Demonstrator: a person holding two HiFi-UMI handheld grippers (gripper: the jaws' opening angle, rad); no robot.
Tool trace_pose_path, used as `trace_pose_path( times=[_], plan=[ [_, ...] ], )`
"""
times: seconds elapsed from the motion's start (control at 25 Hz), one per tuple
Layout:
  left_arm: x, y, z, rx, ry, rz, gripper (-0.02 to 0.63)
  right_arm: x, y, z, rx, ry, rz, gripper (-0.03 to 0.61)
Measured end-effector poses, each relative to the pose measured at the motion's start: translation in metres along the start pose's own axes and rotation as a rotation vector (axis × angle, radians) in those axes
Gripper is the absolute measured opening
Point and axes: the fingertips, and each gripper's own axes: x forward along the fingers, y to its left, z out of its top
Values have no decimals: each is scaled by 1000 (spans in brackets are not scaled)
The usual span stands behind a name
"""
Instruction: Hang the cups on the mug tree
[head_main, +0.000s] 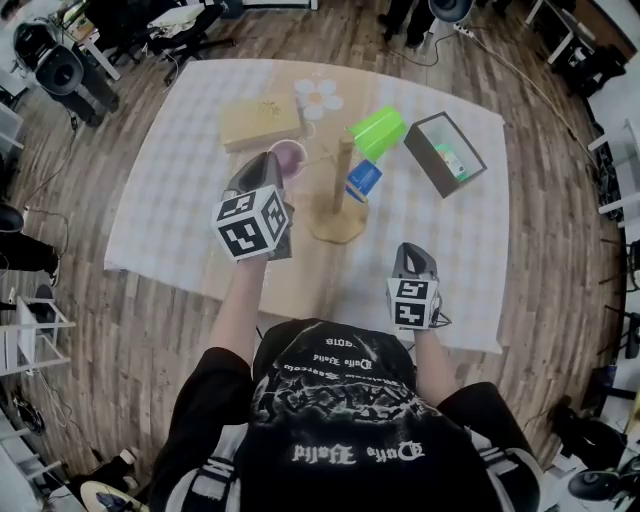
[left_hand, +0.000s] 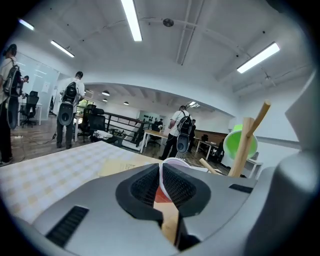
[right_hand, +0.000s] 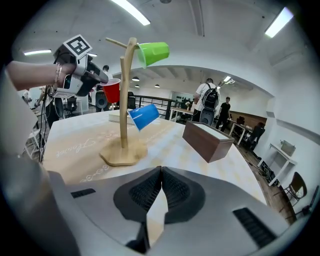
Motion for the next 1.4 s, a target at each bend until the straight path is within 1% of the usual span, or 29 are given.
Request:
trace_pose_path(
  times=[0.16,0.36,0.48,0.56,0.72,0.88,1.04,1.24,1.4],
  plan=[
    [7,-14,7,58,-37,-20,40,-1,-3,-1,1,0,-9,11],
    [12,-23,10,86,-49,-31,40,-3,-6,-2,14,4,-12,11],
    [15,-32,10,125,-60,-46,40,0,-7,-4,29,7,-10,11],
    [15,-39,11,168,-68,-54,40,0,-5,-5,33,8,-7,11],
    [9,-46,13,291,-104,-39,40,-1,0,-6,27,5,2,11],
    [5,-59,11,408,-141,-62,40,0,2,-6,18,6,8,11],
    [0,-64,11,440,-170,-66,40,0,5,-4,11,-2,15,11],
    [-7,-80,8,529,-211,-88,40,-1,6,-2,7,-7,20,11],
    [-9,-84,-3,519,-191,-118,41,-4,7,4,-19,-24,18,11]
  ],
)
